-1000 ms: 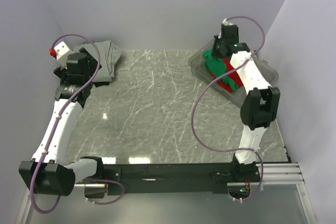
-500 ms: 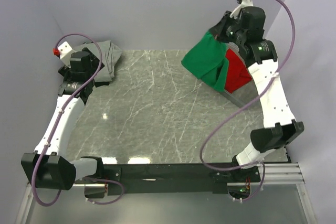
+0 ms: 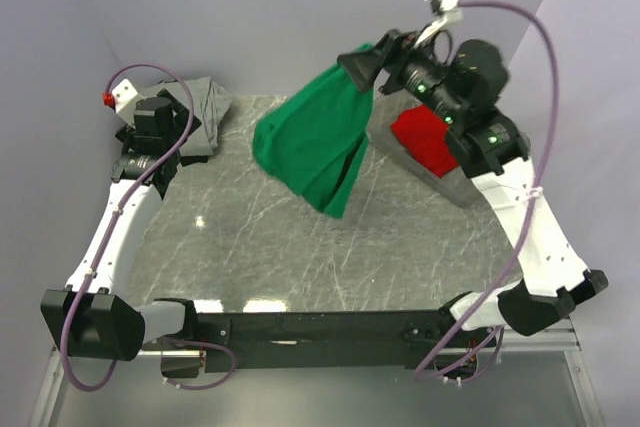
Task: Fold and stack the t-shirts
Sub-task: Move the tshirt to the center of the board, then flatten the tshirt out
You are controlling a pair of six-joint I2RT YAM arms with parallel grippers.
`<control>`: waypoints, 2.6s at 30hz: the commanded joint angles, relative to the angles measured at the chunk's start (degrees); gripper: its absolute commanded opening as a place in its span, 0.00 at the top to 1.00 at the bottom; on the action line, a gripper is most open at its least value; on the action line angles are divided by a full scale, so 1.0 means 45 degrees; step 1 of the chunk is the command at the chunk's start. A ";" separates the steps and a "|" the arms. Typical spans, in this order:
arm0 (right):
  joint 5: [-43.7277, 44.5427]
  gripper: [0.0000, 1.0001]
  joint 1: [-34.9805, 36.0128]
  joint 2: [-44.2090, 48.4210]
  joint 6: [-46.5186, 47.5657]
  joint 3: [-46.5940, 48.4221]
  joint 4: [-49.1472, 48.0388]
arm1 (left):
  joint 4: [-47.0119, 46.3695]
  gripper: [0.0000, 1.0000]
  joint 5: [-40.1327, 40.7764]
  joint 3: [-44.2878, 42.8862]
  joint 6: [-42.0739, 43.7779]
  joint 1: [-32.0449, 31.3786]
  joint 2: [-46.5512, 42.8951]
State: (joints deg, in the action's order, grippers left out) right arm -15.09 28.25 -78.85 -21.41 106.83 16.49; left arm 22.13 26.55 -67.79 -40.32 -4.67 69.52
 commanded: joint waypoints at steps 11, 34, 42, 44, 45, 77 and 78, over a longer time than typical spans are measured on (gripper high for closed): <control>0.3334 0.11 -0.0555 -0.0776 0.1827 -0.7294 0.2132 | -0.0250 0.18 -0.2048 0.2424 -0.0552 -0.0407 -0.0487; 0.1441 0.26 -0.0380 -0.1443 0.1184 -1.1200 0.2723 | -0.1557 0.34 -0.8807 0.0963 0.1127 -0.4177 0.6505; 0.0718 0.26 0.1416 -0.1403 0.0579 -1.1629 0.1786 | -0.2027 0.42 -1.0683 0.0963 0.0483 -0.4431 0.7676; 0.0639 0.26 0.1651 -0.1734 0.0423 -1.1591 0.1494 | -0.2105 0.46 -1.0820 0.1040 0.0288 -0.4529 0.7929; 0.0620 0.26 0.1826 -0.1832 0.0383 -1.1552 0.1414 | -0.2105 0.48 -1.0937 0.1080 0.0229 -0.4587 0.7989; 0.1030 1.00 0.1790 -0.1759 -0.0144 -0.6924 0.3834 | 0.1351 1.00 -0.7403 -0.2999 0.1772 -0.3302 0.6097; 0.1030 1.00 0.1615 -0.1059 -0.0203 -0.6787 0.4029 | 0.1448 1.00 -0.7364 -0.3118 0.1713 -0.3183 0.5882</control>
State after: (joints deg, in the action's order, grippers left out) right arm -10.11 37.82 -93.56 -21.43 71.48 31.07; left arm 26.52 -10.44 -77.08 -33.85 -21.43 102.89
